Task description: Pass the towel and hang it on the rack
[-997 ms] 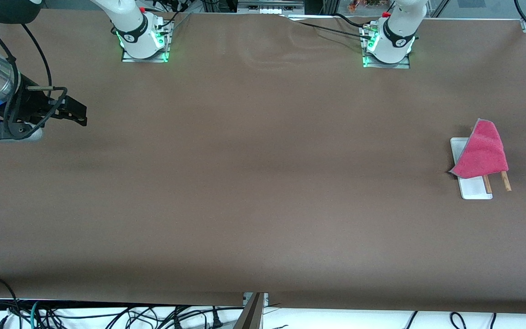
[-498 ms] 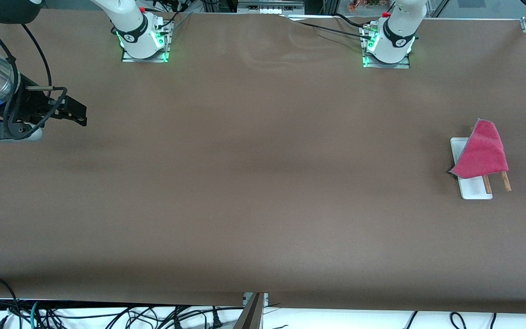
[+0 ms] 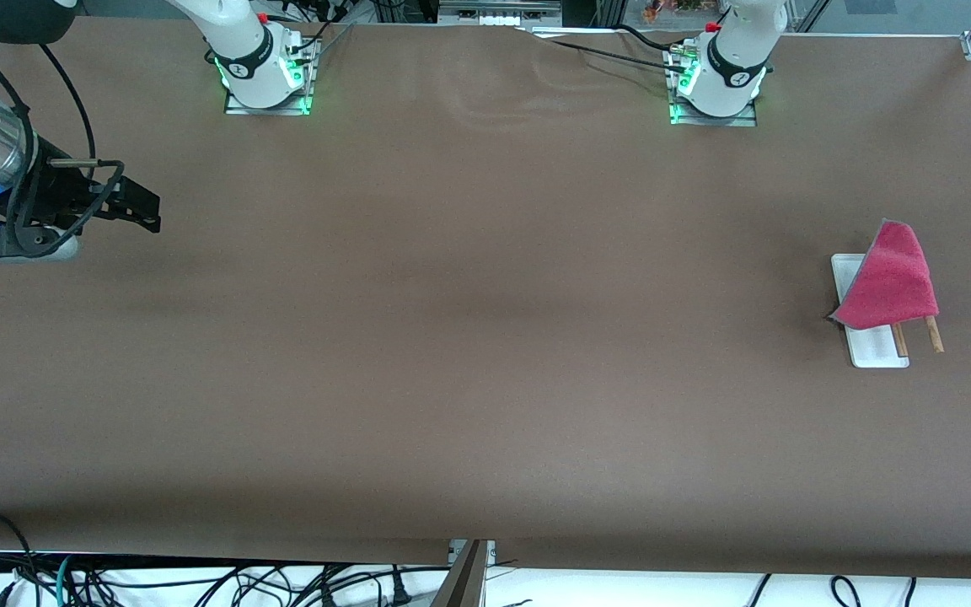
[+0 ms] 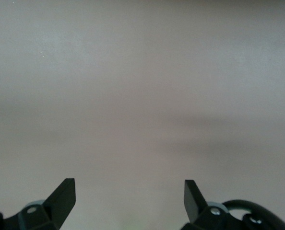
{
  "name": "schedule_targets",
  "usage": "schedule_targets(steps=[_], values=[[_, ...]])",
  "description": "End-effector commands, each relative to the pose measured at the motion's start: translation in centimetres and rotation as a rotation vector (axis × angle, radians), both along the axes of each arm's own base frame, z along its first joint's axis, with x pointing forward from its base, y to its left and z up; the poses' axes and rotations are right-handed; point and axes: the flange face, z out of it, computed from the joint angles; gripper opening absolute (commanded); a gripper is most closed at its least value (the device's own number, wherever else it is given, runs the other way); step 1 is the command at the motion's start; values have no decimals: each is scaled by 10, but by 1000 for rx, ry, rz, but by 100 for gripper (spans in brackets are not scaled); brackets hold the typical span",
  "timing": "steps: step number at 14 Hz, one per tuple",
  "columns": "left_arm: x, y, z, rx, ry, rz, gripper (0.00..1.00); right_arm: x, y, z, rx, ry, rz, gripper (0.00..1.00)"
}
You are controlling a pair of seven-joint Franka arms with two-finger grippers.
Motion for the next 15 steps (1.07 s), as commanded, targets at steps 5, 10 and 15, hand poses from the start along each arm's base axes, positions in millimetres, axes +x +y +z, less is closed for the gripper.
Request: schedule_targets(steps=[5, 10, 15], values=[[-62, -158, 46, 107, 51, 300, 100, 1, 0, 4, -6, -13, 1, 100], [-102, -224, 47, 127, 57, 491, 100, 1, -1, 4, -6, -13, -2, 100], [-104, -210, 44, 102, 62, 464, 100, 1, 0, 4, -6, -13, 1, 100]])
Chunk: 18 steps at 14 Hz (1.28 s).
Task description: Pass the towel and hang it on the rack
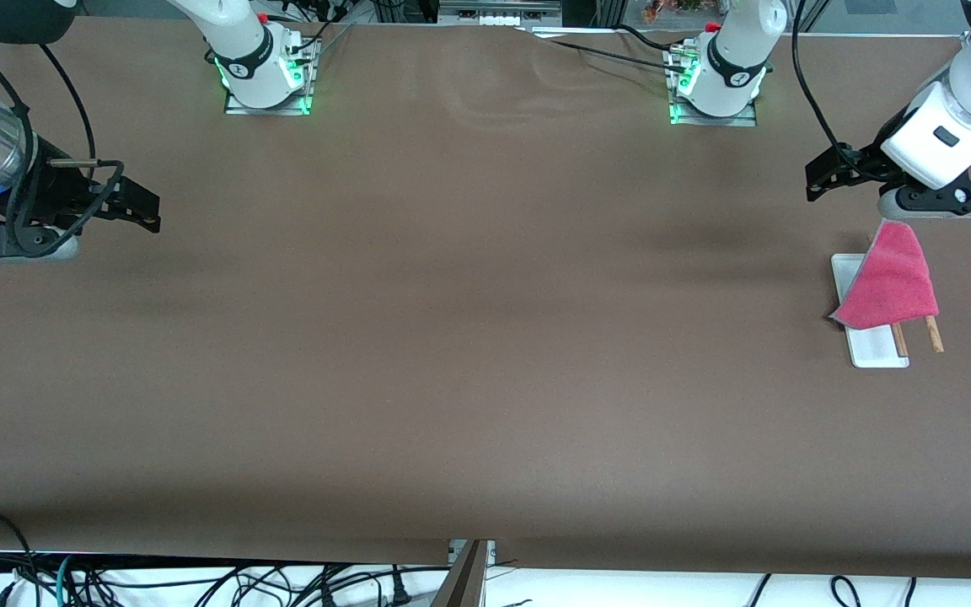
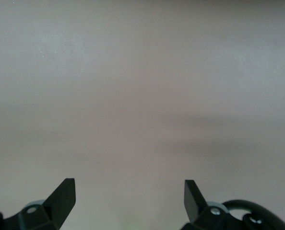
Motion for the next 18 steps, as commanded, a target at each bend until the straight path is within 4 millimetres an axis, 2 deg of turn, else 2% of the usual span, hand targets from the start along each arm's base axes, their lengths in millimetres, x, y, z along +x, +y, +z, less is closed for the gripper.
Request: schedule_targets(steps=[1, 3, 6, 8, 9, 11, 14, 16, 18], values=[[-5, 8, 2, -22, -14, -6, 100, 1, 0, 4, -6, -13, 1, 100], [-3, 10, 1, -65, -7, 15, 100, 1, -1, 4, -6, -13, -1, 100], [-3, 25, 0, -83, 2, 44, 100, 1, -1, 4, -6, -13, -1, 100], [-6, 21, 2, -37, 9, 25, 100, 1, -1, 4, -6, -13, -1, 100], [-8, 10, 1, -19, 21, -4, 100, 1, -1, 4, -6, -13, -1, 100], [-8, 5, 0, -26, 32, -12, 100, 1, -1, 4, -6, -13, -1, 100], [1, 5, -2, -36, 38, -8, 100, 1, -2, 4, -6, -13, -2, 100], [6, 19, -7, -69, 56, 26, 100, 1, -1, 4, -6, -13, -1, 100], [5, 19, -5, -66, 52, 27, 100, 1, -2, 4, -6, -13, -2, 100]])
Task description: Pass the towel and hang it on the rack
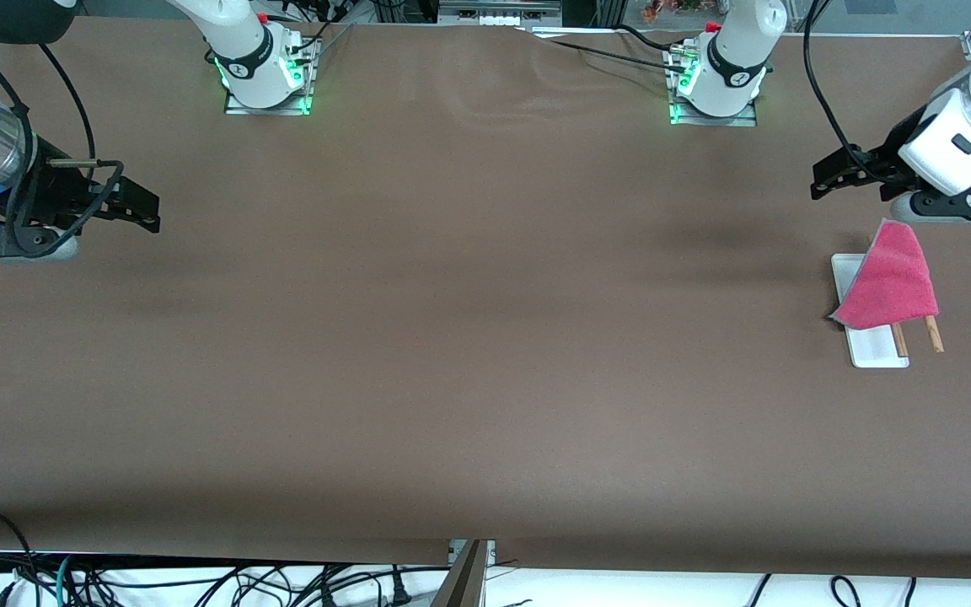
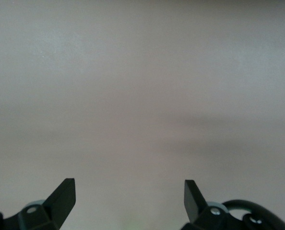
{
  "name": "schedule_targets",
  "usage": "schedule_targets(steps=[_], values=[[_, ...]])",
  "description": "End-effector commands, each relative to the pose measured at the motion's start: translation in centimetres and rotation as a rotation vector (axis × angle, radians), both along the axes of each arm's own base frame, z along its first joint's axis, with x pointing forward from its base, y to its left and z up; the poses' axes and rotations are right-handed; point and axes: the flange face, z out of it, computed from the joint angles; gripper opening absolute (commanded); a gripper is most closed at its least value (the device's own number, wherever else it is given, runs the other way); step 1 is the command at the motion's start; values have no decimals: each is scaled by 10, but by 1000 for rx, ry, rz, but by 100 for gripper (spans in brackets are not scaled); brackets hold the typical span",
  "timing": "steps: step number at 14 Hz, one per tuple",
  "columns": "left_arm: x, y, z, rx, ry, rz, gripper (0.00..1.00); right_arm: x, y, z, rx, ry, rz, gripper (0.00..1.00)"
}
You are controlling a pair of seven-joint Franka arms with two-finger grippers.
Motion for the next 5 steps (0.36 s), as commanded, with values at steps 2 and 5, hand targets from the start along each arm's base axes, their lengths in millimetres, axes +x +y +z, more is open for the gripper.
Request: schedule_targets(steps=[2, 5], values=[[3, 0, 5, -13, 5, -7, 100, 1, -1, 4, -6, -13, -2, 100], [4, -1, 5, -16, 6, -7, 100, 1, -1, 4, -6, -13, -2, 100]])
